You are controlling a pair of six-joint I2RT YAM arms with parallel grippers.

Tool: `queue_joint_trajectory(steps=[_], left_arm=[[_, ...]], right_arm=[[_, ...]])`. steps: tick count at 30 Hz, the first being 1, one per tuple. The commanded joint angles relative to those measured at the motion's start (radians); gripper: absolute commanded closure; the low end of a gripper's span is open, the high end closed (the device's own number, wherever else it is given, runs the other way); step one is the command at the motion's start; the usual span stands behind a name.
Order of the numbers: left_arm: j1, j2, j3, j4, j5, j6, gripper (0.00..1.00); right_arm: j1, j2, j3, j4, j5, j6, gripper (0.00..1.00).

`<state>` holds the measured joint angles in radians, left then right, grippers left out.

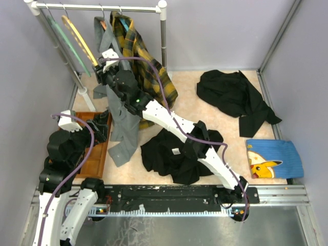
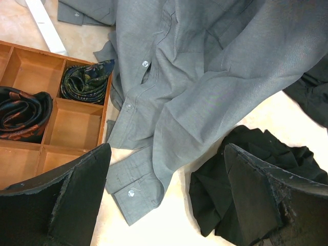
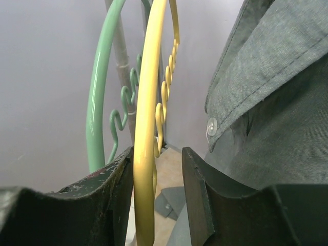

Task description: Place the shirt on the hanger

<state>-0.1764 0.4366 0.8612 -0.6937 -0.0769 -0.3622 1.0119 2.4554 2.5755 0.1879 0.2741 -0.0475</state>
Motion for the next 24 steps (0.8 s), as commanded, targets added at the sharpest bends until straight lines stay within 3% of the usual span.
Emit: queue_joint_trajectory(steps=[1, 11, 20, 24], left_arm=[[0.004, 0.003, -0.004, 0.029, -0.003, 0.000, 0.03], [0.004, 0.001, -0.005, 0.028, -0.004, -0.002, 0.03], [0.003, 0.001, -0.005, 0.028, -0.006, -0.002, 0.03], [0.003, 0.002, -0.005, 0.028, -0.006, -0.002, 0.03]], right_arm=[[-0.012, 0.029, 0.074, 0.063, -0.013, -0.019, 0.59], [-0.011, 0.022, 0.069, 0.085, -0.028, -0.037, 0.72], [-0.012, 0.004, 0.068, 0.111, -0.062, -0.051, 0.64], [-0.013, 0.000, 0.068, 0.114, -0.065, -0.058, 0.65]])
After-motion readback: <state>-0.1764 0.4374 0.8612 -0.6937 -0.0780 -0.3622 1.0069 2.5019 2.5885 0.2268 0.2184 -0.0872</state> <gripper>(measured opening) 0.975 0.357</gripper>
